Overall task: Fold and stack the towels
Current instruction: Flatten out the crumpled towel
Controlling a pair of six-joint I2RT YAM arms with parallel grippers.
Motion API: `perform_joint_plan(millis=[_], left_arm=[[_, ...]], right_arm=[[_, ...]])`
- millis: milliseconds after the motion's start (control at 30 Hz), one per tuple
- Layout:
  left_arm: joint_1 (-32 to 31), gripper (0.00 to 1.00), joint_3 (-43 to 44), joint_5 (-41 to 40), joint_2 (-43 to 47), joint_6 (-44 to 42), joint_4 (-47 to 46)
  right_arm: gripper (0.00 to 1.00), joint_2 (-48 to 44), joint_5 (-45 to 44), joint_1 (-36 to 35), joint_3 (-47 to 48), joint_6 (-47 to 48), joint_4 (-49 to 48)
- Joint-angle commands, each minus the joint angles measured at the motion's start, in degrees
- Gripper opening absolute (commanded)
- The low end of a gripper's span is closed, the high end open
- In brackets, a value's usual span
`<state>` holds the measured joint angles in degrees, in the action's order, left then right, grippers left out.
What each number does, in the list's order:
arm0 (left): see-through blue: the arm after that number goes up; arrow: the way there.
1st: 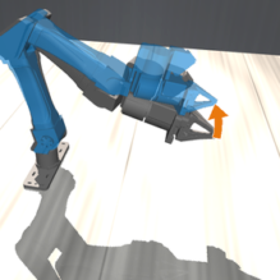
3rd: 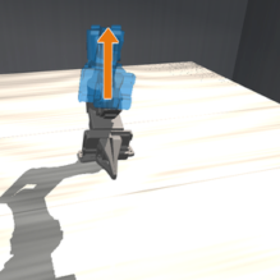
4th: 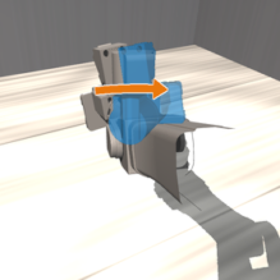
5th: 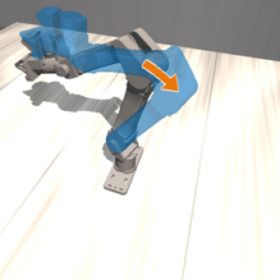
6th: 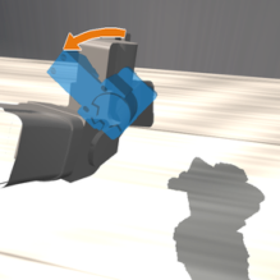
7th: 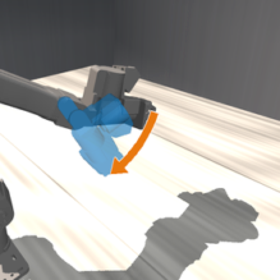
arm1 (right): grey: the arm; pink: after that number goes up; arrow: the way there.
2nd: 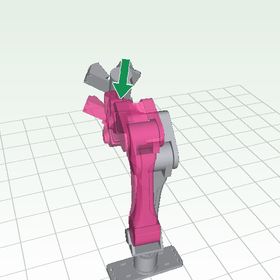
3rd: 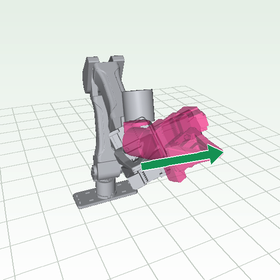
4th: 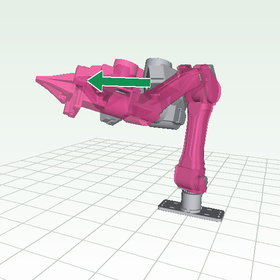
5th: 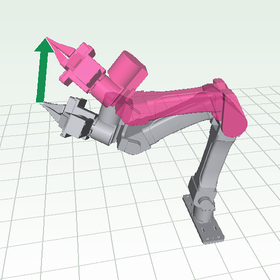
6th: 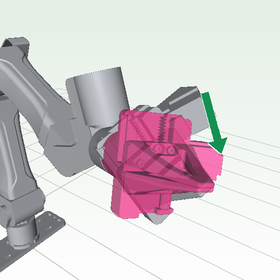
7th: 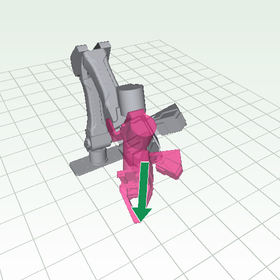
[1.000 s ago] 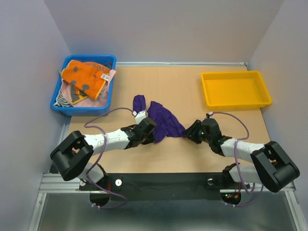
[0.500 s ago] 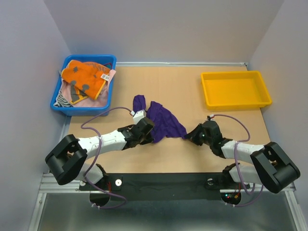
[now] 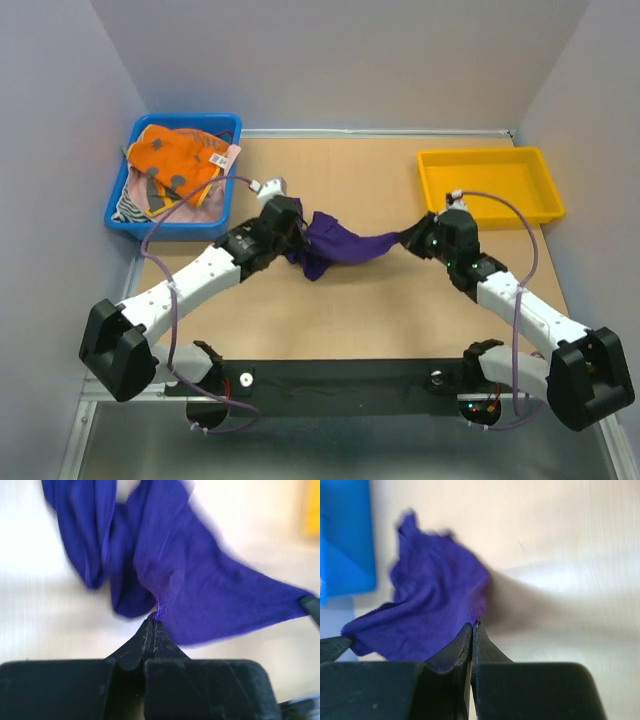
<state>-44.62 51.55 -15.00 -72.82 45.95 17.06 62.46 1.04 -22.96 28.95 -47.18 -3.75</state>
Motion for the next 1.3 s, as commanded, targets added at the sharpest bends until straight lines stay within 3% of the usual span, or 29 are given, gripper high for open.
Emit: perform_joint_plan(millis=[0, 200, 333, 667, 867, 1100, 1267], left_arm=[[8.22, 0.00, 11.43, 0.23, 4.35, -9.02, 2.28], [18.15, 0.00, 29.20, 8.23, 2.25, -13.87, 2.98], [20.53, 0.00, 41.77, 10.17, -1.35, -18.69, 3.51], [21.94, 0.00, 68.49, 14.56, -5.85, -25.56, -2.90], [21.86, 0.00, 68.60, 16.31, -2.07, -27.58, -8.87], [21.86, 0.00, 61.83, 23.79, 8.12, -31.10, -12.75], [21.86, 0.00, 57.01, 32.48, 16.56, -30.49, -14.76]], right_arm=[[0.00, -0.67, 2.29, 4.41, 13.90, 7.71, 5.94], [0.00, 6.97, 8.44, 9.16, 32.54, 11.23, 9.81], [0.01, 11.44, 10.03, 9.34, 47.99, 13.33, 10.95], [0.00, 19.10, 10.74, 9.60, 72.37, 17.99, 11.92], [0.01, 18.23, 11.09, 9.60, 79.15, 21.42, 11.92], [0.00, 9.80, 14.78, 9.60, 75.65, 24.41, 11.92], [0.00, 1.80, 22.25, 9.60, 73.97, 24.68, 12.36]])
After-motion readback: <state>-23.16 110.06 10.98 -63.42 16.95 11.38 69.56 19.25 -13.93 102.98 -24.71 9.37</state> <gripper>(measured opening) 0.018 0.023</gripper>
